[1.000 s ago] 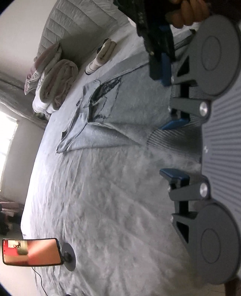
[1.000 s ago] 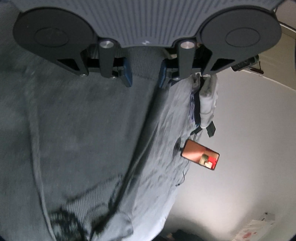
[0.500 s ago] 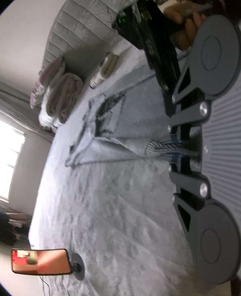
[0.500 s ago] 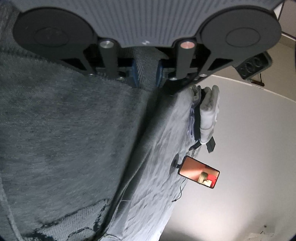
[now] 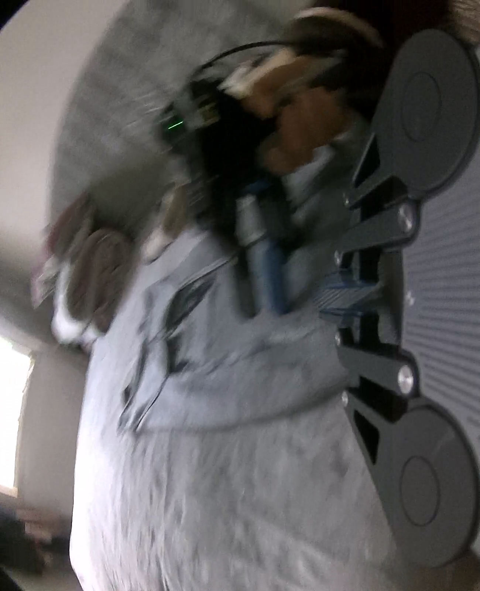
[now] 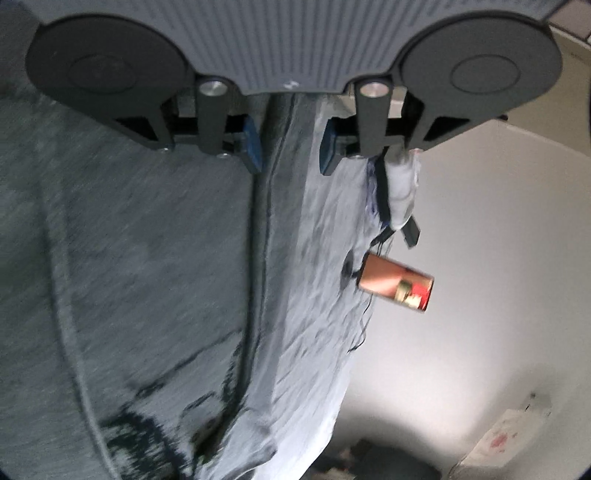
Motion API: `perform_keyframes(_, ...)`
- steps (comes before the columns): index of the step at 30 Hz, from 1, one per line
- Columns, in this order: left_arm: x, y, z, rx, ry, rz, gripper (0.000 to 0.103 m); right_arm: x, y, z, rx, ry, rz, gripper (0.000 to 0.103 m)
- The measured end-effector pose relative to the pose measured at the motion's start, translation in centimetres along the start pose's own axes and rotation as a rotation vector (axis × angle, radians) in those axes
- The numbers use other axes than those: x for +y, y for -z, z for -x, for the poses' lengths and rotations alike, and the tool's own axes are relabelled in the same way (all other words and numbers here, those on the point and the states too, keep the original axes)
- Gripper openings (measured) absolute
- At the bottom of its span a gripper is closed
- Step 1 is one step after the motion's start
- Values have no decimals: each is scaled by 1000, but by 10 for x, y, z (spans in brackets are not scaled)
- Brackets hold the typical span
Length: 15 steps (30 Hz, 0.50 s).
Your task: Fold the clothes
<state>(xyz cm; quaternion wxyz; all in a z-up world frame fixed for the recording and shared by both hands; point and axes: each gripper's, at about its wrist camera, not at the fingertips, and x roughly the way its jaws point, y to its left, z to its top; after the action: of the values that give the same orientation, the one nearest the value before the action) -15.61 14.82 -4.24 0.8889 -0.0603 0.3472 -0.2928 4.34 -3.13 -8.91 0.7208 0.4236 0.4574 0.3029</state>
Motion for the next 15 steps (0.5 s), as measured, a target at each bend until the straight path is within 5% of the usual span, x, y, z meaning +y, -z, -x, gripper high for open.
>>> perform_keyframes(6, -2, 1, 5, -17, 32, -2, 13, 3, -3, -8, -8, 19, 13, 40)
perform_keyframes(15, 19, -6, 11, -57, -50, 123, 28, 12, -4, -20, 4, 27, 40, 40)
